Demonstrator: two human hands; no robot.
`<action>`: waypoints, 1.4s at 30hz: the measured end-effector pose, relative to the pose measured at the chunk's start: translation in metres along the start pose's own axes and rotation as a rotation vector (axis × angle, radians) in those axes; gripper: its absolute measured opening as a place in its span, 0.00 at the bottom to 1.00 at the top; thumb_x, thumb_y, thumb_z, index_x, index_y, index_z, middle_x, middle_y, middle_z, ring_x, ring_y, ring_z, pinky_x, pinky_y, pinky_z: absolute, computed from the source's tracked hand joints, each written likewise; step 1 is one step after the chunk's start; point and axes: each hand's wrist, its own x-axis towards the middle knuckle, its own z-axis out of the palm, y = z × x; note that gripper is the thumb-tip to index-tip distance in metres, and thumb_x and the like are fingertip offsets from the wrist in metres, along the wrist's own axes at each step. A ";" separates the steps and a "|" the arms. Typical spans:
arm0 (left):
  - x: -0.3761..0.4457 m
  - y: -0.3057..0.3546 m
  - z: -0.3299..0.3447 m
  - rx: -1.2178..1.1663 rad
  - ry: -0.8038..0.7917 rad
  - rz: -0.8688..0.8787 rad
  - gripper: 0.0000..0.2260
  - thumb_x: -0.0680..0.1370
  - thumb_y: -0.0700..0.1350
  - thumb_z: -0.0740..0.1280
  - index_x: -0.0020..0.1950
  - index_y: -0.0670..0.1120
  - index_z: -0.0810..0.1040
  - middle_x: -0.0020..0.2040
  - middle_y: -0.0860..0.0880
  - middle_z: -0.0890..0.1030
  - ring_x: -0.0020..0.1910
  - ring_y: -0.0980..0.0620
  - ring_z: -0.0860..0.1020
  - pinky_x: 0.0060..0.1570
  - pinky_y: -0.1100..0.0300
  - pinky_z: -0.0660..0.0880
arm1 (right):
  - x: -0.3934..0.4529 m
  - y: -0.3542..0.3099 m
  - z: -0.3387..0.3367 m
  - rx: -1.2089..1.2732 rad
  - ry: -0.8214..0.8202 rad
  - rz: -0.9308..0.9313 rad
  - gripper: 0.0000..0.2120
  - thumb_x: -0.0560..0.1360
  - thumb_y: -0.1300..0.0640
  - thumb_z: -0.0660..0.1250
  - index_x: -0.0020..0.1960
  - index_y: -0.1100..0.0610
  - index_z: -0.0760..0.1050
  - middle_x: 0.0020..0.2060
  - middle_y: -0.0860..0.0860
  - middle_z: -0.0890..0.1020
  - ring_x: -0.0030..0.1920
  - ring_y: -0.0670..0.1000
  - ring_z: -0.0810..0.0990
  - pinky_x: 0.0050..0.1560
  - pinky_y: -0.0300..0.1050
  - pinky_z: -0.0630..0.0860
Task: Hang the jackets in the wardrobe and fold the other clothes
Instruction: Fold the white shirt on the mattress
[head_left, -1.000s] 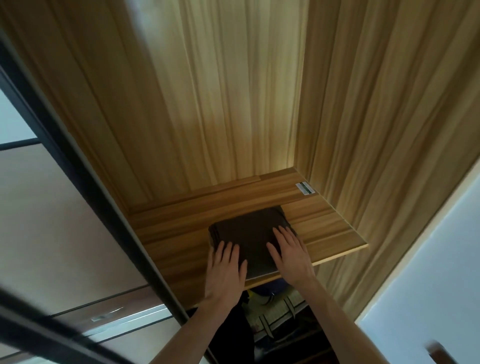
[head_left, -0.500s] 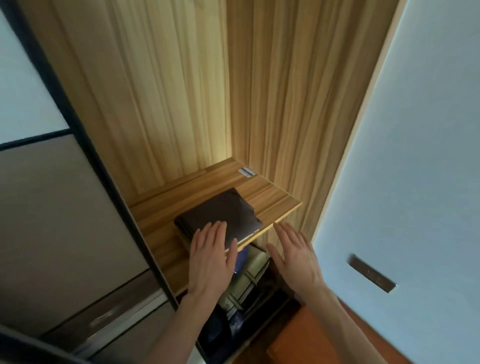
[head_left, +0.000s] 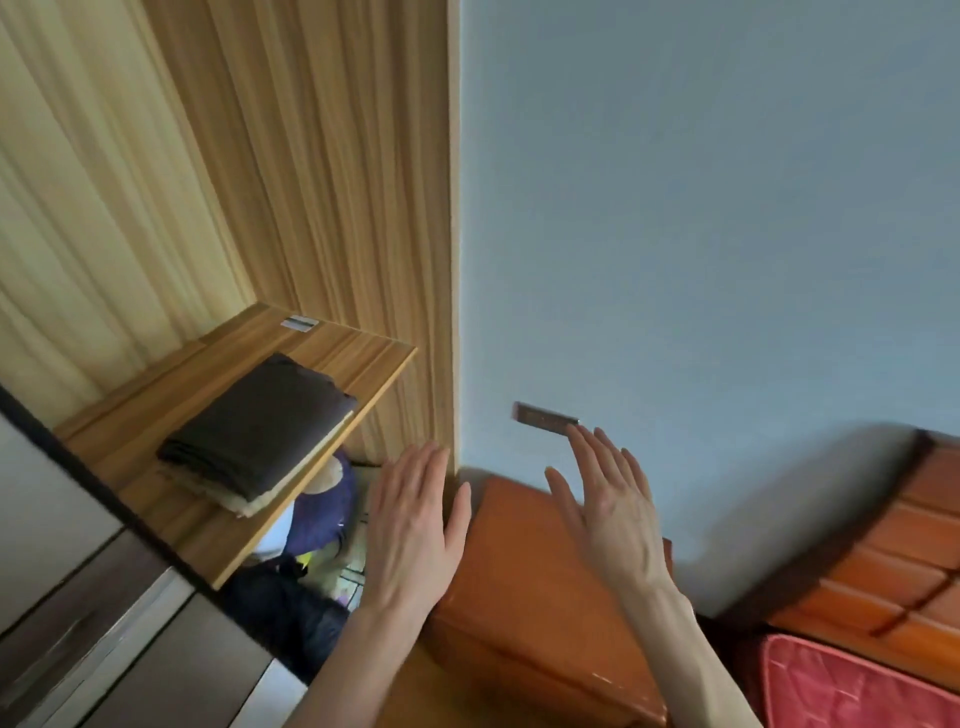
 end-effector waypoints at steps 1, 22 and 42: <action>-0.002 0.011 0.003 -0.021 -0.006 0.027 0.22 0.85 0.54 0.59 0.74 0.42 0.75 0.72 0.43 0.78 0.73 0.44 0.74 0.72 0.43 0.70 | -0.011 0.009 -0.011 -0.015 0.014 0.030 0.29 0.84 0.42 0.58 0.77 0.59 0.71 0.75 0.54 0.75 0.79 0.55 0.68 0.78 0.59 0.65; -0.218 0.338 0.029 -0.404 -0.344 0.705 0.24 0.86 0.57 0.56 0.76 0.44 0.73 0.73 0.44 0.77 0.74 0.45 0.73 0.74 0.43 0.70 | -0.420 0.151 -0.266 -0.326 0.293 0.784 0.27 0.86 0.42 0.57 0.80 0.56 0.66 0.77 0.51 0.72 0.80 0.52 0.65 0.79 0.57 0.62; -0.453 0.554 0.039 -0.660 -0.588 1.095 0.23 0.86 0.56 0.58 0.74 0.44 0.75 0.72 0.45 0.78 0.75 0.47 0.71 0.75 0.43 0.68 | -0.699 0.177 -0.367 -0.444 0.455 1.207 0.27 0.84 0.47 0.66 0.79 0.58 0.69 0.77 0.51 0.72 0.80 0.54 0.66 0.79 0.58 0.64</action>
